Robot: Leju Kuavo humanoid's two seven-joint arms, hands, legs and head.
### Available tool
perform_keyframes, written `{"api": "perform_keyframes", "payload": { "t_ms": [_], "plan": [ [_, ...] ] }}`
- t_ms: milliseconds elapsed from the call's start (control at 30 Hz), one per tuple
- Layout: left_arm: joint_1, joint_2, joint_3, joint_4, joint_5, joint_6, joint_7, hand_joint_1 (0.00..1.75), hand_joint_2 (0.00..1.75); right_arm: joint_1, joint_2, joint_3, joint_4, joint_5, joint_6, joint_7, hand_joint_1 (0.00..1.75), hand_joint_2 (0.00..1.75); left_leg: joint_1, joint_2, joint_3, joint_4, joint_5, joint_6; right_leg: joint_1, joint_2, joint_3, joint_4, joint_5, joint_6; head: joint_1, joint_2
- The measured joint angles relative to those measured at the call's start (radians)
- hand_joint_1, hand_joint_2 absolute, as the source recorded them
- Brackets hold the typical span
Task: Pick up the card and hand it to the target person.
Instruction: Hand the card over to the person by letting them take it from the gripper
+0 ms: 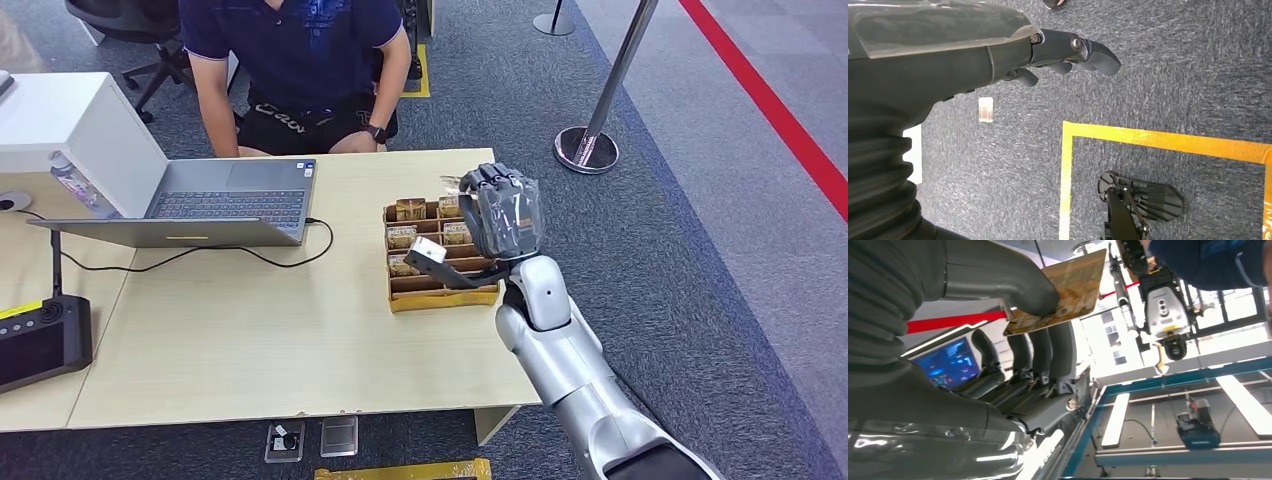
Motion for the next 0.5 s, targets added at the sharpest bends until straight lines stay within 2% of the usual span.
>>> {"api": "perform_keyframes", "payload": {
  "t_ms": [500],
  "plan": [
    [-0.006, -0.004, -0.007, 0.0, -0.001, 0.0, 0.001, 0.0, 1.75, -0.14, 0.08, -0.008, 0.201, 0.012, -0.003, 0.012, 1.31, 1.75, 0.0, 0.0, 0.0, 0.0, 0.0, 0.0, 0.0, 0.0, 0.0, 0.0, 0.0, 0.0, 0.0, 0.0]
  ]
}}
